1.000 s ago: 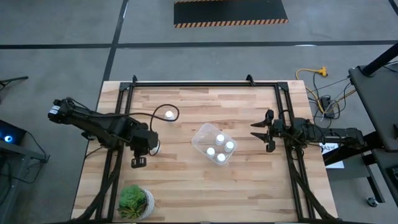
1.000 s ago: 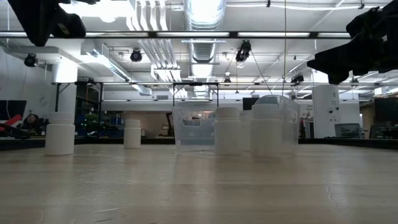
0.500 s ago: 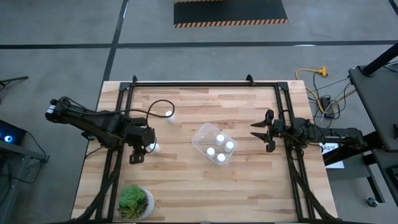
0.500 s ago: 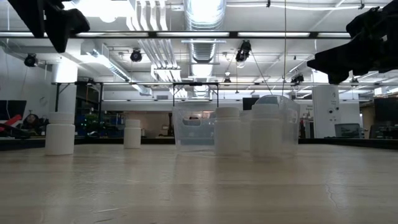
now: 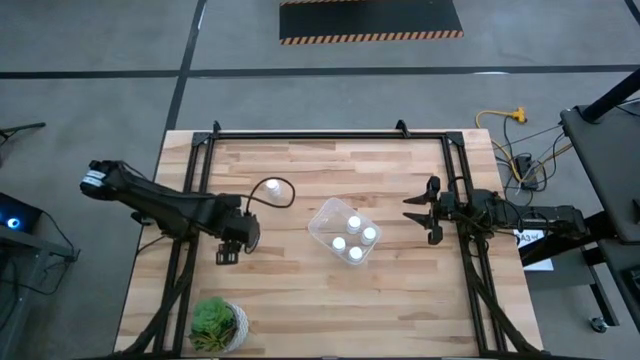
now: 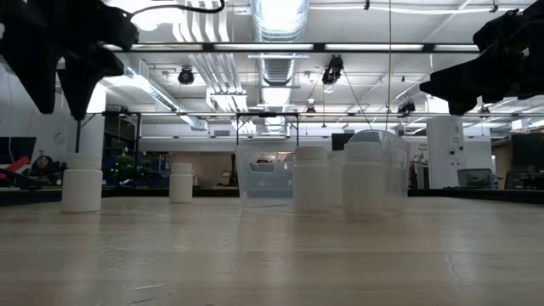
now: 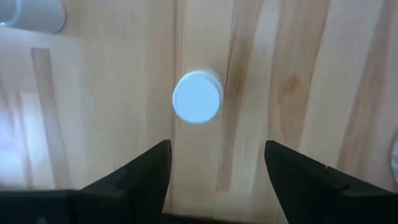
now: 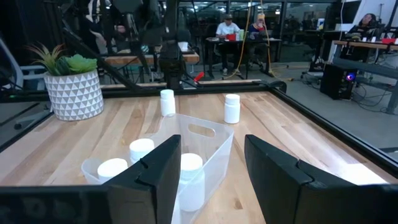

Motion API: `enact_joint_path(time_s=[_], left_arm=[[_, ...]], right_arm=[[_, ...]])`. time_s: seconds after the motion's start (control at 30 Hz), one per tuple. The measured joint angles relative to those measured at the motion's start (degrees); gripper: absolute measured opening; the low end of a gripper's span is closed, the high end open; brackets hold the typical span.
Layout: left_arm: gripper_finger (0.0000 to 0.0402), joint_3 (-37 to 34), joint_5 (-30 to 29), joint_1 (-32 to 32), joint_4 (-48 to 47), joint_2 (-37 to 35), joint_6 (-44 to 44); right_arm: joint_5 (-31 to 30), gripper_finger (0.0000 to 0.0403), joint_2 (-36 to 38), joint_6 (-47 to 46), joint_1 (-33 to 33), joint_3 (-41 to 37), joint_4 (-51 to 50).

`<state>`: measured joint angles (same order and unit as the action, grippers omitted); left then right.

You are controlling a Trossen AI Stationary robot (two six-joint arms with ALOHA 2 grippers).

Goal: Pick and place pill bottles into a basket
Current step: Put the white pill bottle into the transparent bin

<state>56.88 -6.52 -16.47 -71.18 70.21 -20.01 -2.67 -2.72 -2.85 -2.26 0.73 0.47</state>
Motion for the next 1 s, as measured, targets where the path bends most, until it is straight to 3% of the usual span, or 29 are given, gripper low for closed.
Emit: enact_joint_path(time_s=[0.2,0.57,1.0], left_arm=[[0.024,-5.1,0.0,0.0,8.6,-1.4,0.0],[0.024,-7.6,-1.8,0.0,9.3,-3.6,0.0],[0.024,-7.7,-3.3,2.2,11.7,-3.9,7.3]], right_arm=[[0.0,0.0166,0.0,-0.1,0.0,0.0,0.0],[0.0,0.0166,0.0,0.0,0.0,0.0,0.0],[0.0,0.0166,0.0,0.0,0.0,0.0,0.0]])
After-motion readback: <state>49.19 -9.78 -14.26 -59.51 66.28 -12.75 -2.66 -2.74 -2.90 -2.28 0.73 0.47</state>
